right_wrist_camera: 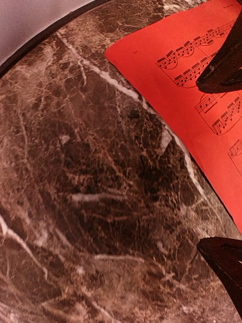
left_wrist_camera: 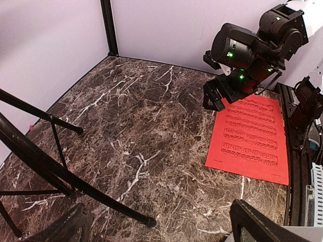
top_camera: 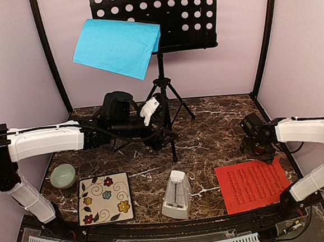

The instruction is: Set up the instrument practice props

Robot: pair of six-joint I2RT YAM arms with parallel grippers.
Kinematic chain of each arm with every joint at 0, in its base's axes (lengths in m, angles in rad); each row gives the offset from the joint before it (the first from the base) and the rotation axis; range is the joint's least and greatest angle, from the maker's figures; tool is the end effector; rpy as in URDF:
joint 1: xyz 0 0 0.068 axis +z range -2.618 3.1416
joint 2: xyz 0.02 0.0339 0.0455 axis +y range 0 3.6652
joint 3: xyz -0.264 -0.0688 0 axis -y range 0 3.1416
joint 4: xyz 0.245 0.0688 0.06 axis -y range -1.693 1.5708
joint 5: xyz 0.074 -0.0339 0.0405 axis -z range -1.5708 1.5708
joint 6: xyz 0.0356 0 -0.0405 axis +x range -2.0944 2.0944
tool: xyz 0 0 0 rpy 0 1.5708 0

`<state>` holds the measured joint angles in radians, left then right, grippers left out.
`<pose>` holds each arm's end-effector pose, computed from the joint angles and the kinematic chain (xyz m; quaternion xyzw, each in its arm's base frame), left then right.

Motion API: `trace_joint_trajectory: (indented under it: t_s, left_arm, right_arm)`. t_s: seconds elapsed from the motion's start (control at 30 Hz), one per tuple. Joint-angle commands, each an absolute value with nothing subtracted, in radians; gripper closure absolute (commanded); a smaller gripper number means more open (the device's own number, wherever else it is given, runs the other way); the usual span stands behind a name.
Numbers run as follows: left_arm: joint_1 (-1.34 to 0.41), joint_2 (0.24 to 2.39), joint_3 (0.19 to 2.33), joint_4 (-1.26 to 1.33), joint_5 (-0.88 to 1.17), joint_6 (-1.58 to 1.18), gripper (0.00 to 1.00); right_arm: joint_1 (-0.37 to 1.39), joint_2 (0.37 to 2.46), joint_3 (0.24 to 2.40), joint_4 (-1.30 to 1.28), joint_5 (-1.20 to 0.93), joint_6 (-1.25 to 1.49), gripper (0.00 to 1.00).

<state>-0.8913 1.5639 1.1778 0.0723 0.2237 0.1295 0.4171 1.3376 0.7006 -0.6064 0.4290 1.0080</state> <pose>0.2271 -0.2937 0.3073 0.4500 0.6693 -0.3010 0.5088 0.2125 0.0780 0.1721 0.3139 0.9122 -0.0548 0.2578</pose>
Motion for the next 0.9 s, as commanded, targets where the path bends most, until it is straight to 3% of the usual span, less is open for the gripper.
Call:
trace_joint_trajectory:
  t_s: [0.0, 0.43, 0.73, 0.87]
  left_arm:
    - [-0.896, 1.561, 1.218, 0.092, 0.230, 0.135, 0.01]
    - [-0.897, 1.568, 1.205, 0.113, 0.254, 0.097, 0.01]
    - [-0.913, 1.592, 1.218, 0.098, 0.258, 0.109, 0.02]
    - [-0.913, 1.601, 1.224, 0.098, 0.262, 0.110, 0.02]
  right_arm:
    - [0.400, 1.401, 0.672, -0.546, 0.388, 0.984, 0.00]
    - [0.409, 1.554, 0.689, -0.197, -0.009, 0.600, 0.04]
    - [0.485, 1.550, 0.767, -0.139, -0.274, 0.308, 0.09]
    - [0.515, 1.541, 0.800, -0.233, -0.333, 0.177, 0.18]
